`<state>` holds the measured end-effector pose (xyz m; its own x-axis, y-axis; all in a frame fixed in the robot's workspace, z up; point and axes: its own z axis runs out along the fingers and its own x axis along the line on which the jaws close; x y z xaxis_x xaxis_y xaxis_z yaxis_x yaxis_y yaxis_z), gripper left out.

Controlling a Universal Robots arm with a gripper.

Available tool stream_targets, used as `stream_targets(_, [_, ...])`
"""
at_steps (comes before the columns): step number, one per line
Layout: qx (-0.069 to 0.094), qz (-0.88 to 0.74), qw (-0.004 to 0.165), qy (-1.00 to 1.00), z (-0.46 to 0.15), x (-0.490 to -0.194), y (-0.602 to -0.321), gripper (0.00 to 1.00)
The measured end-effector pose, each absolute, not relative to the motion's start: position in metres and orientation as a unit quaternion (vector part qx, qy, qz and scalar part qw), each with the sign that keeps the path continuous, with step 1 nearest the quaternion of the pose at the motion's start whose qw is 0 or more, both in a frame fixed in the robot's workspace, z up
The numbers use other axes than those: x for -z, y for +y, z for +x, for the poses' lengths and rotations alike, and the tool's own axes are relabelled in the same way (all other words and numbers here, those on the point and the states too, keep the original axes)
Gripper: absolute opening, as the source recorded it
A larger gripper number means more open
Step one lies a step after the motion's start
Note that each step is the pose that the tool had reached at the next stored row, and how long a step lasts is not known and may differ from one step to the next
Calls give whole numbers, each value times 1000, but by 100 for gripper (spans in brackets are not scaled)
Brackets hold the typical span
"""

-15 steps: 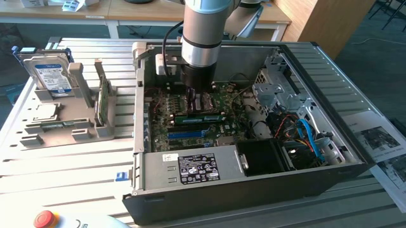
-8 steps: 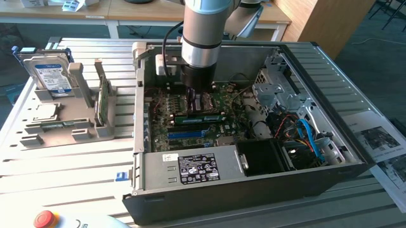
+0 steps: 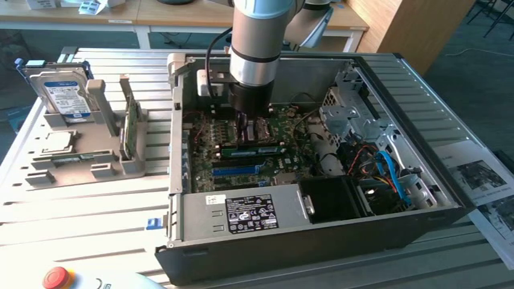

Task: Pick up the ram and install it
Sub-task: 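Press down the ram until it locks into place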

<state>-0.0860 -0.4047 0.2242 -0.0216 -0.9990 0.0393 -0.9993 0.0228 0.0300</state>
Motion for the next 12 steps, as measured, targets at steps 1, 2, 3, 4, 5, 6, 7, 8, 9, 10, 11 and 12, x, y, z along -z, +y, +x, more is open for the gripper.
stream_targets(1, [-3,699,25,-715,-86,-224,-405,10])
stream_targets(2, [-3,699,25,-715,-86,-224,-405,10])
stream_targets(3, [-3,699,25,-715,-86,-224,-405,10])
stream_targets(4, [-3,699,25,-715,-86,-224,-405,10])
stream_targets(5, [-3,699,25,-715,-86,-224,-405,10])
stream_targets(6, [-3,699,25,-715,-86,-224,-405,10])
stream_targets(7, [-3,699,25,-715,-86,-224,-405,10])
stream_targets(8, [-3,699,25,-715,-86,-223,-405,10])
stream_targets(9, [-3,699,25,-715,-86,-223,-405,10])
stream_targets(10, [-3,699,25,-715,-86,-223,-405,10])
stream_targets(11, [-3,699,25,-715,-86,-223,-405,10])
stream_targets(12, [-3,699,25,-715,-86,-223,-405,10])
